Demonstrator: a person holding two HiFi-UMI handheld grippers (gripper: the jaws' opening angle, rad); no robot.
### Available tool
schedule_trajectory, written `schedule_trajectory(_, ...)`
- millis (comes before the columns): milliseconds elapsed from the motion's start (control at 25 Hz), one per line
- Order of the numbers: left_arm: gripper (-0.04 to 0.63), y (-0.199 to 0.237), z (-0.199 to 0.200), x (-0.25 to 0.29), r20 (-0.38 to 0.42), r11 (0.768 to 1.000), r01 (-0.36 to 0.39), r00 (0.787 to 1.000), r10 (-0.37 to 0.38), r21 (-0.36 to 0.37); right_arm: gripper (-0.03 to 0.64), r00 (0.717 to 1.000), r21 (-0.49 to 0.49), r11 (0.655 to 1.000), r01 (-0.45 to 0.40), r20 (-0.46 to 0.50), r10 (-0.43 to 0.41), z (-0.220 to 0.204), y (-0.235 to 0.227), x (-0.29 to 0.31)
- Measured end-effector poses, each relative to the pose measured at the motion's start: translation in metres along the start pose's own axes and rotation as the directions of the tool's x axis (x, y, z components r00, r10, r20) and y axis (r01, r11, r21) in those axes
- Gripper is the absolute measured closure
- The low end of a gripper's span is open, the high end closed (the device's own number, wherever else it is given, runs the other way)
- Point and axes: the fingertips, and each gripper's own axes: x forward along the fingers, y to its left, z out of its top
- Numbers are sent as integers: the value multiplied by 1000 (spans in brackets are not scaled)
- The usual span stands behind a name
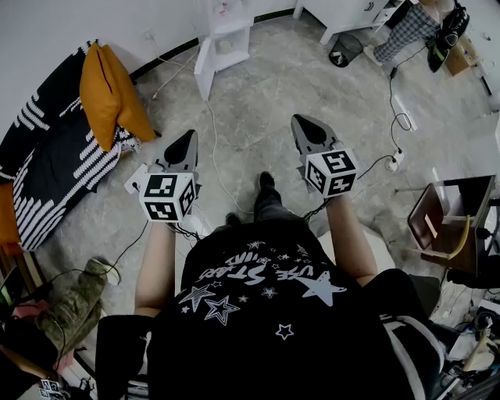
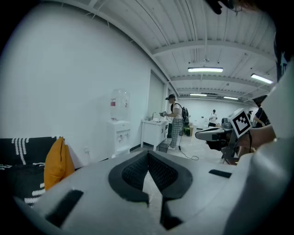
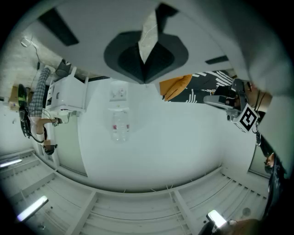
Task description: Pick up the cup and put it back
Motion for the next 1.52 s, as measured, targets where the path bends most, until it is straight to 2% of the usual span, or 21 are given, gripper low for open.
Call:
schedule_trajectory(440,586,-2,-17,-9,-19,1000,15,1000,-15,0,611,999,-17,1000,-22,-26,22,-12,17,-1)
schedule_trajectory(680,586,0,-30,-7,-42,1000,28,999,-29,-11,611,999,4,1000,11,-46,-10,-25,17,-2)
schedule_trajectory(920,586,7,-31,-6,-49,999,24,998,-25,-31,609,999,21,999,46,16,-46,-10,7,-5)
schedule_trajectory(1080,586,9,-31,7,-62,999,2,998,-5,-39,498,999,67,997,34,18,-35,-15,-14,5)
schedule_trajectory(1200,586,9,-29,26,-75,1000,0,997,-2,-32,376,999,83,996,15,28,-18,-18,-33,26)
schedule_trajectory(1360,586,11,-33,69,-115,999,-22,993,19,-28,321,1000,103,995,-12,17,10,-31,-68,58)
schedule_trajectory(1520,586,0,-27,136,-159,999,-40,987,37,-20,296,999,160,986,-37,-8,39,-46,-137,93)
